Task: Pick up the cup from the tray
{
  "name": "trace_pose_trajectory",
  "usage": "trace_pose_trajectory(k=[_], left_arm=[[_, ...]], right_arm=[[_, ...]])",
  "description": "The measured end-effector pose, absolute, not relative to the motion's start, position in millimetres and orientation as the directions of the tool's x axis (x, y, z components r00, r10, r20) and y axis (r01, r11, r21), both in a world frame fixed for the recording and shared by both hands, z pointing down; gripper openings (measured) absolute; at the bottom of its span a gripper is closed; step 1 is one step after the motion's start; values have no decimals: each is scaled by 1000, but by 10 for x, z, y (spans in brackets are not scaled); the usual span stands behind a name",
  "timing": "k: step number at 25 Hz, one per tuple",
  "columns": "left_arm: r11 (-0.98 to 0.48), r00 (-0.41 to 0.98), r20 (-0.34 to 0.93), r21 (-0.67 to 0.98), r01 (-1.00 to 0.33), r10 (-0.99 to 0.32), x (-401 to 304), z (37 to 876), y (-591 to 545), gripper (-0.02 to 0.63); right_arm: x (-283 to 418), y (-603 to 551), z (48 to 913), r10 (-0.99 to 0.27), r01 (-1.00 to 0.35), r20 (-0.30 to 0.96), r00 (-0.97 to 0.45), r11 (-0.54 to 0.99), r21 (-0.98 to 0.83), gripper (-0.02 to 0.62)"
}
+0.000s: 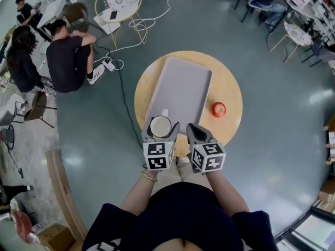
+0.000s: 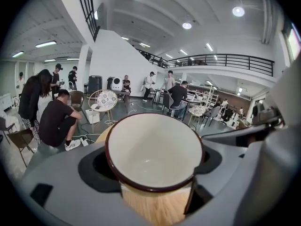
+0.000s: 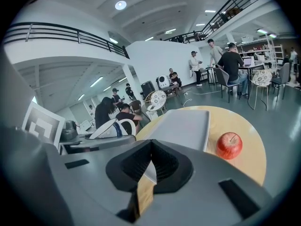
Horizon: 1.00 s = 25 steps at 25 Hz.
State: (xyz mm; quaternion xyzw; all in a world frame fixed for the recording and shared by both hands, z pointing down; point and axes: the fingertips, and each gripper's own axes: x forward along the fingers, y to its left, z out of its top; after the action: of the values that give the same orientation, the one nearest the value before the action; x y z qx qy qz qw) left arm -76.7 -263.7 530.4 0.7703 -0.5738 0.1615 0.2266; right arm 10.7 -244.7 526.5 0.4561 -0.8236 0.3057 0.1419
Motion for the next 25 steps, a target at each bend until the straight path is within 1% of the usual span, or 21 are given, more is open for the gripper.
trace_pose_trajectory(k=[12,25], left_arm=[[-266,296,472,131,-955,-830,-830,4970,-2443,416],[-261,293,468,134,-956,-834,-893,4938,-2397,416]], right_arm=[[21,-2457,5085,-697,-835,460,-549,438,-333,9],[-61,-2377,5005,-699,-835,456,-551,453,-313,9]])
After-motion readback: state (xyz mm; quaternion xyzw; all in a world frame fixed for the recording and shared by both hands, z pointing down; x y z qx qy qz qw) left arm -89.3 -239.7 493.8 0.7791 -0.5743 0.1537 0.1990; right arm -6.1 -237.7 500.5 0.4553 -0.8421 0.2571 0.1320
